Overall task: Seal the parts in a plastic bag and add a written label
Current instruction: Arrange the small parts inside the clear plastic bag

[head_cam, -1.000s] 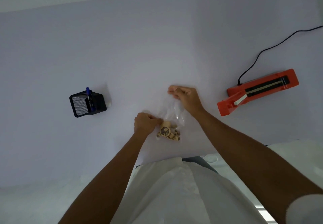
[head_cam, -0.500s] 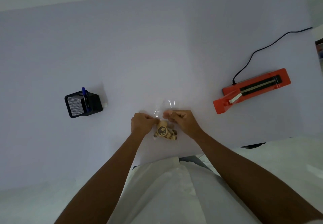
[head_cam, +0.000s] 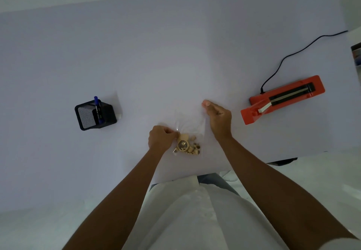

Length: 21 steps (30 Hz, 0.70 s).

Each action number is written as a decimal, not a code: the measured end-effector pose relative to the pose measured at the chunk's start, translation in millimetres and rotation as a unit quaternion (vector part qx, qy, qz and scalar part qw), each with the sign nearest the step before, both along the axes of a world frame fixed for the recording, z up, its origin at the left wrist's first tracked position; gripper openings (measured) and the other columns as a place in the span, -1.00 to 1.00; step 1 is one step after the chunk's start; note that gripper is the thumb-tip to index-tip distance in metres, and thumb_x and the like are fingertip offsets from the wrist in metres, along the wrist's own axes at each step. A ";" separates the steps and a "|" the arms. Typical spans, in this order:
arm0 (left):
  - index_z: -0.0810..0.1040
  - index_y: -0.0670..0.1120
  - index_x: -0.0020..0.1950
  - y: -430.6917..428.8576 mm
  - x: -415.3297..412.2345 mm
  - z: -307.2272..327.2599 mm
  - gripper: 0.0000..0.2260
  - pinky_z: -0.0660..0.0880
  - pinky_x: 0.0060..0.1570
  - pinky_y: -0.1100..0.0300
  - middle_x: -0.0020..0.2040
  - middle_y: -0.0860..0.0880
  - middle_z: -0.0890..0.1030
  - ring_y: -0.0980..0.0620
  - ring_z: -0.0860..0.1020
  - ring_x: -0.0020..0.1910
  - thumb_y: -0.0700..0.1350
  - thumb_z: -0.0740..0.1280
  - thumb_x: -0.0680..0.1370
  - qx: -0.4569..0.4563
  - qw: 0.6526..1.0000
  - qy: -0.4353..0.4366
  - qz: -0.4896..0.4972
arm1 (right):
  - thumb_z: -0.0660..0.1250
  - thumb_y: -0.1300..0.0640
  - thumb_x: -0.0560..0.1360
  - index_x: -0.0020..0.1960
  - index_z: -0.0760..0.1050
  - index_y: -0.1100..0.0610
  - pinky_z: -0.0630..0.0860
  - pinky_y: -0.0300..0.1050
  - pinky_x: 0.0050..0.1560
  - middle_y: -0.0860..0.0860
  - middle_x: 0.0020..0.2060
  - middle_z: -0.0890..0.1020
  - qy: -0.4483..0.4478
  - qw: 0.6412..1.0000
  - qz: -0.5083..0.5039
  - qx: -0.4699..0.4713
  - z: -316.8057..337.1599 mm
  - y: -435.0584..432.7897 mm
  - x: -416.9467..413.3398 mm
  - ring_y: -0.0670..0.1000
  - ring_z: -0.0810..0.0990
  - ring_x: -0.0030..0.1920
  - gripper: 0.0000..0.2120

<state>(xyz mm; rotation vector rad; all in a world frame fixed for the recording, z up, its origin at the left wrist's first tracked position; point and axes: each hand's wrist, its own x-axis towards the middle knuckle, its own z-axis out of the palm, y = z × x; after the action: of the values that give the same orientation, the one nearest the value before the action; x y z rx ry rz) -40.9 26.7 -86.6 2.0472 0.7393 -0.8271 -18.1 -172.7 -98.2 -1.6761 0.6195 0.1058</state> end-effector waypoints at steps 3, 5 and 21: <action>0.67 -0.01 -0.29 3.3 -9.8 -2.1 -0.87 0.36 -0.38 0.29 -0.39 0.07 0.62 0.11 0.54 -0.39 0.02 0.51 0.40 -0.007 0.999 -0.031 -0.014 | 0.38 0.09 0.56 0.19 0.63 0.22 0.59 -0.15 0.20 0.00 0.06 0.71 0.007 0.998 -0.040 -0.039 5.5 -0.7 -19.7 -0.11 0.67 0.10 -0.73; 0.67 0.01 -0.28 6.2 -13.3 -3.8 -0.88 0.37 -0.36 0.29 -0.39 0.08 0.62 0.12 0.54 -0.40 0.01 0.50 0.41 -0.023 0.998 -0.049 -0.015 | 0.40 0.08 0.55 0.17 0.63 0.13 0.61 -0.09 0.18 -0.04 0.02 0.71 0.025 0.998 -0.038 -0.041 6.5 1.2 -40.2 -0.09 0.67 0.06 -0.77; 0.68 -0.15 -0.21 25.7 -24.0 32.3 -0.91 0.49 -0.23 0.21 -0.28 -0.06 0.65 0.09 0.54 -0.33 -0.15 0.47 0.46 -0.158 0.976 -0.144 -0.044 | 0.50 0.25 0.44 0.01 0.67 0.29 0.61 -0.12 -0.16 0.12 -0.19 0.71 0.159 0.978 0.003 0.136 56.5 39.2 -78.6 -0.01 0.65 -0.24 -0.83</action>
<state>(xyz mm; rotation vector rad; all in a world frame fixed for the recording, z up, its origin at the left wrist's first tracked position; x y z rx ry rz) -64.8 52.4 -54.3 1.8661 0.3342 -0.6305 -96.6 -133.5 -41.7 -1.4049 0.8007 0.4503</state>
